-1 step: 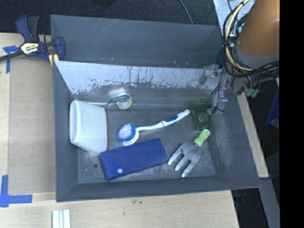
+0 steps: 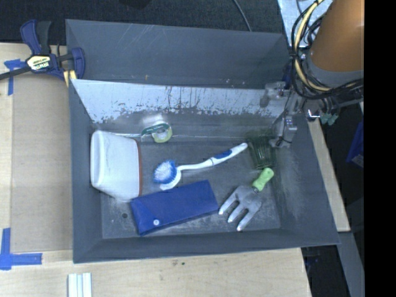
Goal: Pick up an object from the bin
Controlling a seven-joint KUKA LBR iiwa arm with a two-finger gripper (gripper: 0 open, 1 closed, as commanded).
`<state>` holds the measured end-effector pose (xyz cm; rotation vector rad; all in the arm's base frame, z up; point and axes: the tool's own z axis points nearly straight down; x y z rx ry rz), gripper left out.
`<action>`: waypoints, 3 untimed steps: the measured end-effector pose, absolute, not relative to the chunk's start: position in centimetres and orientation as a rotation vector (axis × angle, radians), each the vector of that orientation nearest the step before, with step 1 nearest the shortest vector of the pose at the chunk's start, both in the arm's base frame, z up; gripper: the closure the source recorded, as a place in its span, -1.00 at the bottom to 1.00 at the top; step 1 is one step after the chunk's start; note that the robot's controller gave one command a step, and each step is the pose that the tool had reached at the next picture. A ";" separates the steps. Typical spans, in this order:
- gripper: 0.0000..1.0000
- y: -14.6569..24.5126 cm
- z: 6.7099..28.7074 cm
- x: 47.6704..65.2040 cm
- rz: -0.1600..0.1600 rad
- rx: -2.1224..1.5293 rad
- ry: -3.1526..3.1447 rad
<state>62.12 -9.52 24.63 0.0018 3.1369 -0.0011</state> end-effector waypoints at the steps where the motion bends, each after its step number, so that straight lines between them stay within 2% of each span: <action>1: -1.00 -10.1 14.0 55.7 -0.003 -0.374 3.113; 2: -1.00 -15.4 16.1 57.1 -0.010 -0.462 3.091; 3: -1.00 -9.6 12.7 50.4 0.008 -1.288 2.867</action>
Offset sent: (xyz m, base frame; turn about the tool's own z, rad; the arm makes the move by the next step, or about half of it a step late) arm -0.0511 -0.0572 -0.0863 -0.3008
